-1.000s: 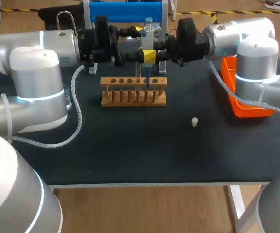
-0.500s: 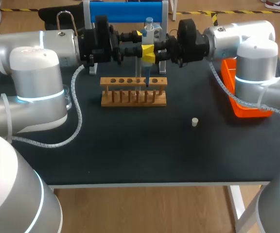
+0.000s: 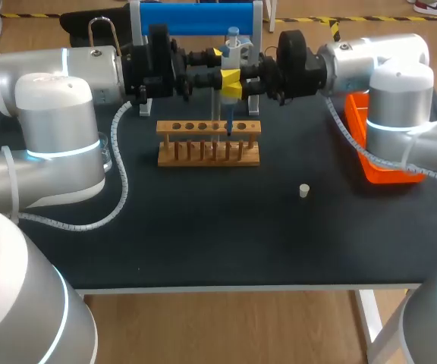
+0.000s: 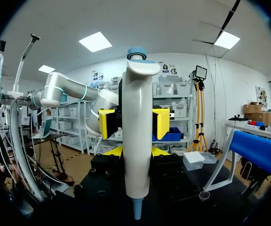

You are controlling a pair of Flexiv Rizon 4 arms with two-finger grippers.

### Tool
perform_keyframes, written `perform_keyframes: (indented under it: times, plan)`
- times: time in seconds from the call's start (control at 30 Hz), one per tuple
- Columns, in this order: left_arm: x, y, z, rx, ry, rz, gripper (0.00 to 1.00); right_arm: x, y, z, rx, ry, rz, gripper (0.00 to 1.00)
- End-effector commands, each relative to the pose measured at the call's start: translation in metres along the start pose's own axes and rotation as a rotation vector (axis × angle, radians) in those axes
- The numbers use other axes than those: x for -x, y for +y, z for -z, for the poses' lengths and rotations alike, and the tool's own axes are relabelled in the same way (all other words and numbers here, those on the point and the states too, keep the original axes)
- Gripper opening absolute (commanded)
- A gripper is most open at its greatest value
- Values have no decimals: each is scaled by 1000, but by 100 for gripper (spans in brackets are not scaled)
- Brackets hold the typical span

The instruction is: Invert the test tube, pick up the pipette, mount the tip to pipette, aspirate from beaker and dispense into the tube, eject the tip, return the pipette, and cap with the stopper.

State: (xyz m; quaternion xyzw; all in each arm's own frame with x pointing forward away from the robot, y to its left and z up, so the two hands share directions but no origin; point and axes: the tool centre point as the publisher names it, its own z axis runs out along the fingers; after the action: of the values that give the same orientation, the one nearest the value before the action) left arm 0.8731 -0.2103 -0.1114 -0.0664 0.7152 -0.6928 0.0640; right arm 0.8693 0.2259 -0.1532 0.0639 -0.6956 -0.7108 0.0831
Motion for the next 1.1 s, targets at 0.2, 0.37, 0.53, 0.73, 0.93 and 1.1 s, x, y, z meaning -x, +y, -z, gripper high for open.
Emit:
perform_keyframes:
  times: [0.2,0.37,0.53,0.73,0.93,1.1]
  plan:
    - [0,0,1,0,2,0,0,-1,-1,-3,-2,0,-1,0]
    - [0,0,1,0,2,0,0,-2,-1,-4,-7,4,-3,0]
    - [0,0,1,0,2,0,0,-2,-1,-4,-9,24,-2,29]
    - [0,0,1,0,2,0,0,-4,-2,2,-11,30,-8,100]
    - [0,0,1,0,2,0,0,-7,-1,23,-3,23,-19,100]
    - [0,0,1,0,2,0,0,-2,3,50,-4,-18,-9,100]
